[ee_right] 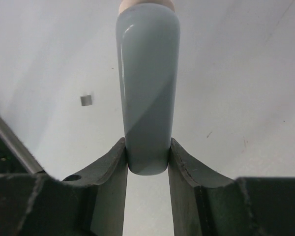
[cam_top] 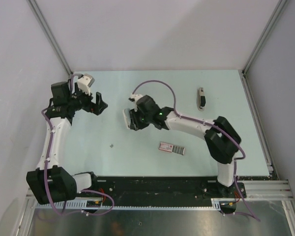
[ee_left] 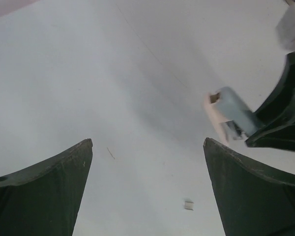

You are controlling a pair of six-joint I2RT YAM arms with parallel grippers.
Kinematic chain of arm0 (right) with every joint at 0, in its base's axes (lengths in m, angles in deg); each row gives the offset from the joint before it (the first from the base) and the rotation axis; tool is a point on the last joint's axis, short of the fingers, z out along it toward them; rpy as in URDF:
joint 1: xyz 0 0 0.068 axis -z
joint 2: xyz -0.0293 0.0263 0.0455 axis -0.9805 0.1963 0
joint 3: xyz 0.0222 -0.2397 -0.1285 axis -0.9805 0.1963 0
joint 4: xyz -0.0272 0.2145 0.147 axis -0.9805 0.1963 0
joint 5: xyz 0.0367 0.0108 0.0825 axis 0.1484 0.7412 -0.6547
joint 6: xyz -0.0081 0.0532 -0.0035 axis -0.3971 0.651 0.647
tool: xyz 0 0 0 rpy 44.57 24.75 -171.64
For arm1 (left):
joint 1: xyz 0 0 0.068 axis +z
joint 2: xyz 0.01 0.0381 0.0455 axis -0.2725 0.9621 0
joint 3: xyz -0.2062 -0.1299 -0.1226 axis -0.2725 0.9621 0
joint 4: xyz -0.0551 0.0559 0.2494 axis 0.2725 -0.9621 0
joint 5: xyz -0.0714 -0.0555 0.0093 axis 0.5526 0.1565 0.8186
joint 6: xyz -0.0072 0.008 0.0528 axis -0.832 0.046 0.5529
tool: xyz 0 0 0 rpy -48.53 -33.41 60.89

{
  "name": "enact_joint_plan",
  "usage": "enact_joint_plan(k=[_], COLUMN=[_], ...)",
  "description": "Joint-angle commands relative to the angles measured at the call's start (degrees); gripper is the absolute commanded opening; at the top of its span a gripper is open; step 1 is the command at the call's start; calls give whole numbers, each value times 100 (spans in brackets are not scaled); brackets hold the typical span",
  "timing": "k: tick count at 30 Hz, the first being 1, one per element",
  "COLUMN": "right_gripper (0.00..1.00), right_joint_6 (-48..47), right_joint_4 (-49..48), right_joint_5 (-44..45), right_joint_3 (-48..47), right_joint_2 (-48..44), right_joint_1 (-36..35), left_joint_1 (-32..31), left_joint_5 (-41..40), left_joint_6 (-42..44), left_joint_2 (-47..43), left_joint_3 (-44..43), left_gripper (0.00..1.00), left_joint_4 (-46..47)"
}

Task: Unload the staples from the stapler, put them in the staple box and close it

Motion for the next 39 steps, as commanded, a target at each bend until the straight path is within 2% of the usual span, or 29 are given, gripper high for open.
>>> enact_joint_plan(k=[1,8,15,20,25,28,31,37,38,39], right_gripper=[0,0,1,14,20,31,50,73,86,93], right_joint_6=[-589,-826,-834,-770,-745,-717,-656,-672,-686,-684], right_joint_4=[1734,2749,2981,2879,2848,2902,2899,2834,2866,2904], right_joint_5=[609,1017,1201,1349,1321,1206,1047,1064,1102,1174], right_joint_3=[-1256,-2816,-3569,-3892,-4338,-4647,-4772,-4655,-4661,-4663], right_joint_2=[834,1962,2606,2812,3063,3238,3283,2836,2742,2633], right_joint_1=[-385,-799,-1024,-1102,-1096,-1095,-1106,-986,-938,-874], left_joint_1=[45,164,441,578,582,579,580,577,579,580], left_joint_5=[303,251,-616,-622,-784,-857,-816,-797,-795,-802], left_joint_6=[-379,-535,-1150,-1279,-1285,-1293,-1317,-1336,-1363,-1394], left_joint_2=[-77,-276,-174,-159,-146,-192,-230,-190,-172,-154], left_joint_3=[34,28,-24,60,79,44,38,45,41,26], left_gripper=[99,100,99,99,99,99,99,99,99,100], left_joint_4=[-110,-105,-33,20,21,21,21,21,21,21])
